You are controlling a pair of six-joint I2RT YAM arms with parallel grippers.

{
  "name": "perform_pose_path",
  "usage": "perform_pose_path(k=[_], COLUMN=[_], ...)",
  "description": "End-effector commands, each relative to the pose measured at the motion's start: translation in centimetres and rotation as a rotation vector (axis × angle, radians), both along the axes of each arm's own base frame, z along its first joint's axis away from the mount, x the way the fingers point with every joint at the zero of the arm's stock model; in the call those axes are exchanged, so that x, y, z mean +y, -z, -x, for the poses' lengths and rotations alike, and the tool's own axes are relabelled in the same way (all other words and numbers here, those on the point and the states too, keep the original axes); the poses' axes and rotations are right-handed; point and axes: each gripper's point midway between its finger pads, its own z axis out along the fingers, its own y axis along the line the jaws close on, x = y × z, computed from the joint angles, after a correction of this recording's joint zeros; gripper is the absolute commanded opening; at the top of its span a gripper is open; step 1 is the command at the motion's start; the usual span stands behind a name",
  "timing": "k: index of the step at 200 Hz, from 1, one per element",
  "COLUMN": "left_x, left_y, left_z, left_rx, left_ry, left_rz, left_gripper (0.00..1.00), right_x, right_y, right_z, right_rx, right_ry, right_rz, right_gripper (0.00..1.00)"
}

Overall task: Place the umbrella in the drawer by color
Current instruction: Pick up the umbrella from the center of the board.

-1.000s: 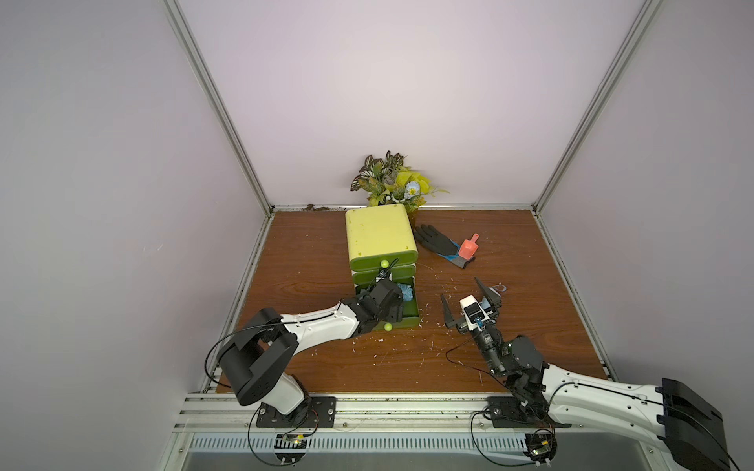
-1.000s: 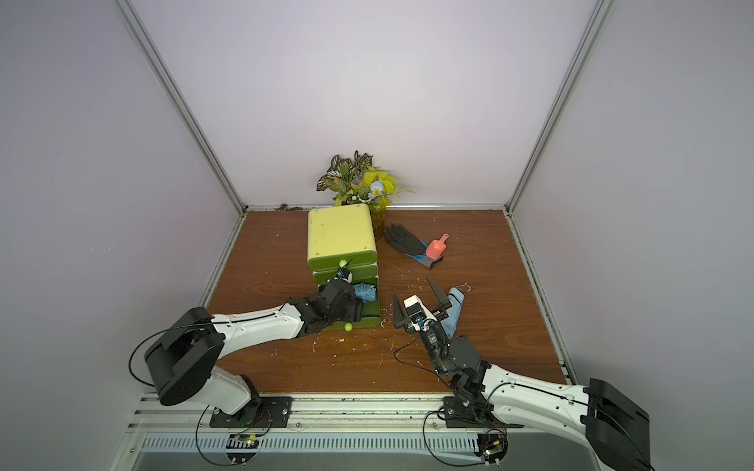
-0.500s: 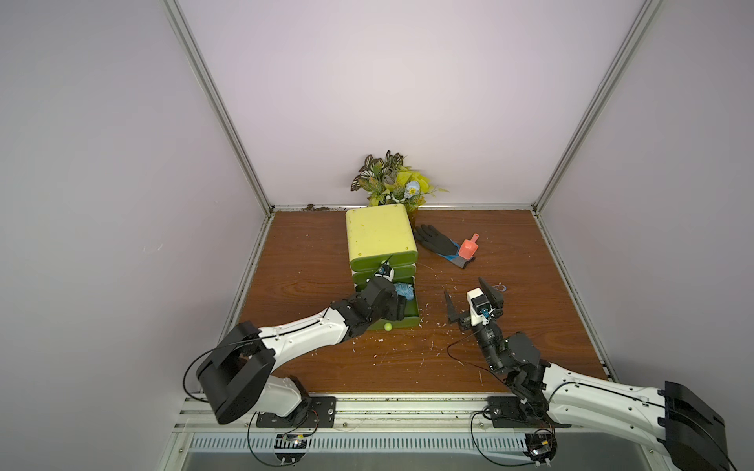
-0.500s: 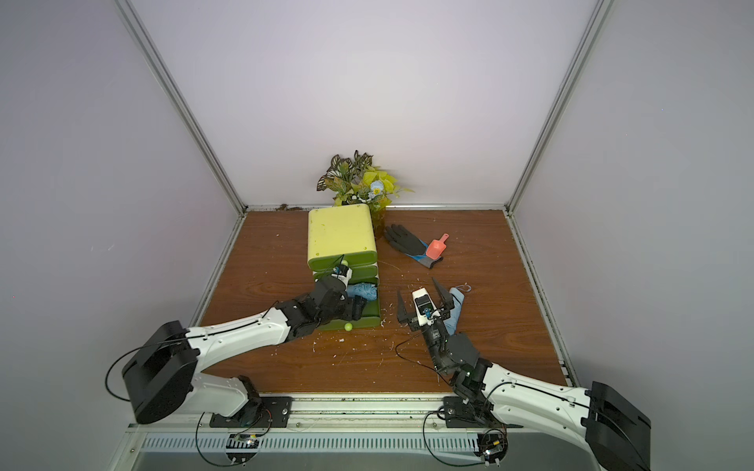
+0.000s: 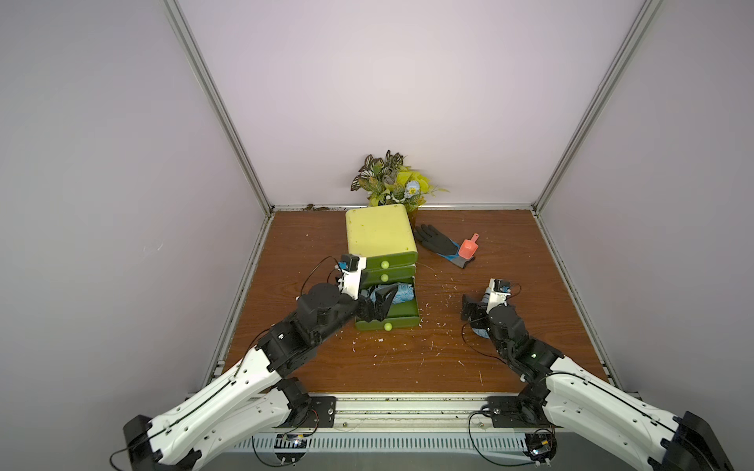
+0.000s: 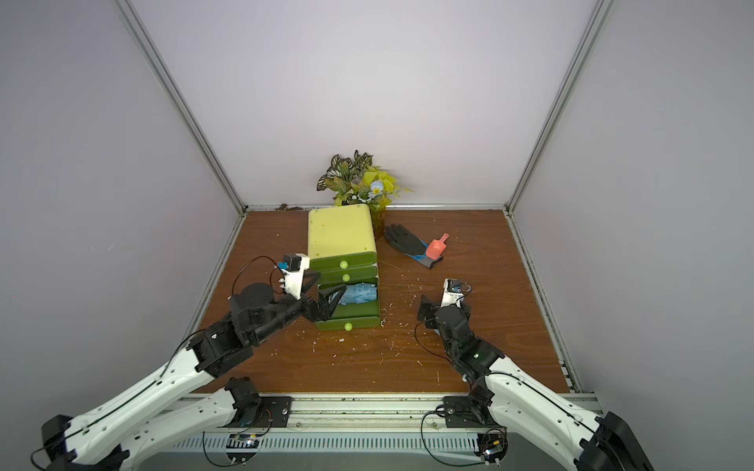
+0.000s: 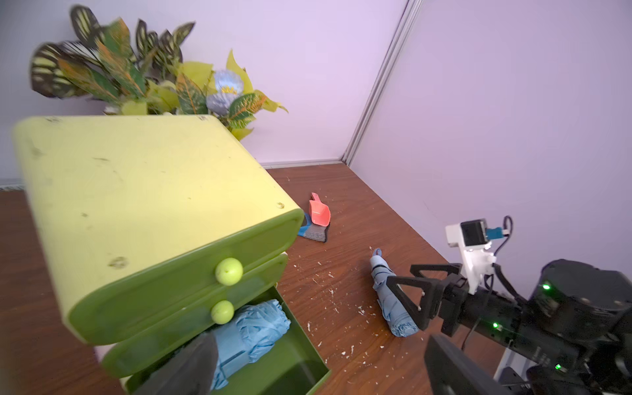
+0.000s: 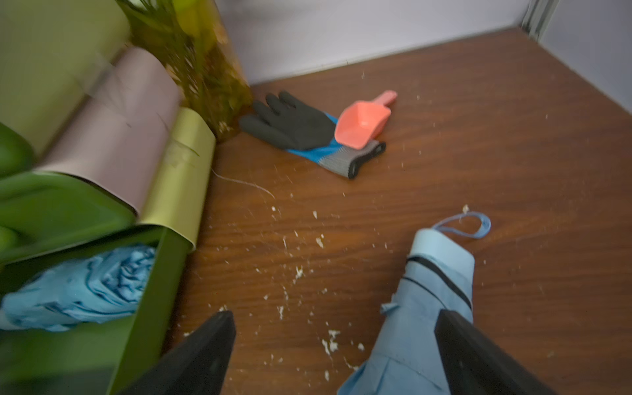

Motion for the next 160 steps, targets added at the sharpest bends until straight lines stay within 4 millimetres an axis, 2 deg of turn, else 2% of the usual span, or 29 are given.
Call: perform_pose_path(k=[1,25,44,87,113,126,147,160], left_x=[1.8,2.3,3.0,4.6,5.2,5.5,5.9,5.9], left_y=[-0.3,-1.5,-1.5,-1.0,-1.1,-1.3,-1.6,-1.6], left_z=[1.1,2.1,2.4,2.6,2.8,2.9,2.9,2.9], left_rx=[-0.046,-0.085,-0.088,-0.087,-0.092,-0.1,-0.112,-0.115], left_ry=[-0.013,0.005,-0.006,-0.057,-0.076,-0.09,-0.101,-0.105], left_rz=[-0.07,-0.022,-0.028,-0.051,-0.041,-0.033,-0.019,-0.016], left_gripper=[0.99,0.99,0.99,0.99,0.99,0.99,0.99,0.99], right_x=[-0.2,-1.3,-1.7,-1.3,-0.9,-1.0,-1.5,-1.9], right_y=[3.0,5.7,7.4,8.8,9.6,9.6,9.0,8.3], right_z=[0.9,0.9,1.1,1.0,1.8,2.0,2.1,2.1], right_rx=[0.158,0.286,0.358,0.404,0.455,0.45,0.415,0.389], right_ry=[0.012,0.045,0.054,0.047,0.035,0.031,0.039,0.05], right_rz=[-0.072,-0.116,-0.172,-0.222,-0.237,-0.235,-0.23,-0.225], right_gripper=[0.99,0.99,0.99,0.88,0.84,0.73,0.61,0.49])
